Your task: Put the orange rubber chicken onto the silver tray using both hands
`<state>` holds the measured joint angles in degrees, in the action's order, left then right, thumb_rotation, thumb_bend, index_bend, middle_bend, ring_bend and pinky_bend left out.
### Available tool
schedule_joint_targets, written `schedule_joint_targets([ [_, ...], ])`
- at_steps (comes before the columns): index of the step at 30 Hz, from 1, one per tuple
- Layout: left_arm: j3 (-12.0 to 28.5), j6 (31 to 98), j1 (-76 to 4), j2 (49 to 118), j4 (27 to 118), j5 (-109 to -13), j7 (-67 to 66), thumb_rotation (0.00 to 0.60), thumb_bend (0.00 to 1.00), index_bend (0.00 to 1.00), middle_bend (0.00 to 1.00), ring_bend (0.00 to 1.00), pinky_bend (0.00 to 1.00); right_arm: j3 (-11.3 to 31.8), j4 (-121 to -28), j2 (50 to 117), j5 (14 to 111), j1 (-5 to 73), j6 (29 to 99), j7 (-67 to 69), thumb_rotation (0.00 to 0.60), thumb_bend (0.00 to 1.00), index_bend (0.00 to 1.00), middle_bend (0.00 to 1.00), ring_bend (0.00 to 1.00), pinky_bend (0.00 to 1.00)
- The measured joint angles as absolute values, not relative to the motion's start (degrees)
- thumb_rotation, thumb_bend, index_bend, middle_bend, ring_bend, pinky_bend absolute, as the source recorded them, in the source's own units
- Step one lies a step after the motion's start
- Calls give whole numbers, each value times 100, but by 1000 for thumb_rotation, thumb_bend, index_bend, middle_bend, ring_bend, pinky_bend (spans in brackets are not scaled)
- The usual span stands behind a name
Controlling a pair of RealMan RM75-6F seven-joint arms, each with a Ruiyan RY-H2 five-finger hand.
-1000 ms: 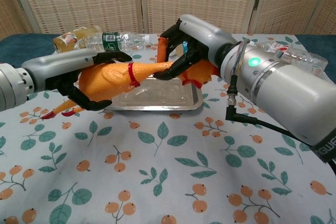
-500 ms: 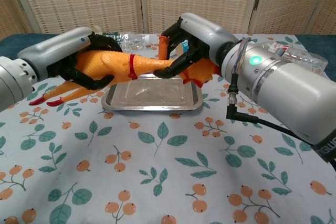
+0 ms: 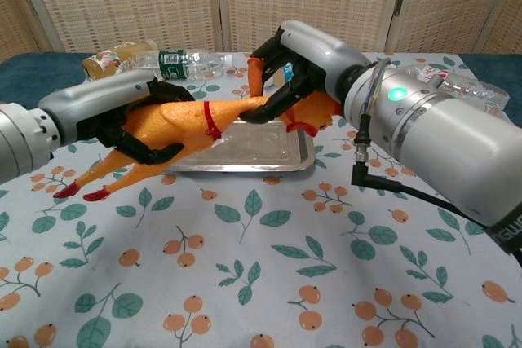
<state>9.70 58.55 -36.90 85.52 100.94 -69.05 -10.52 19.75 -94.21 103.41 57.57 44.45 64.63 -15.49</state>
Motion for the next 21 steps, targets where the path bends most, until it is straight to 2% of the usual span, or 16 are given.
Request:
schedule_joint_targets([
  [5, 1074, 5768, -3735, 8424, 10153, -7159, -60, 600, 284, 0, 0, 0, 0, 1984, -9349, 10314, 5716, 4408, 6432, -1433, 600, 311, 941, 561, 727, 1000],
  [21, 1315, 6062, -3799, 8366, 9975, -8185, 1985, 600, 278, 0, 0, 0, 0, 2064, -9103, 10266, 5704, 4398, 6183, -963, 600, 311, 941, 563, 727, 1000],
])
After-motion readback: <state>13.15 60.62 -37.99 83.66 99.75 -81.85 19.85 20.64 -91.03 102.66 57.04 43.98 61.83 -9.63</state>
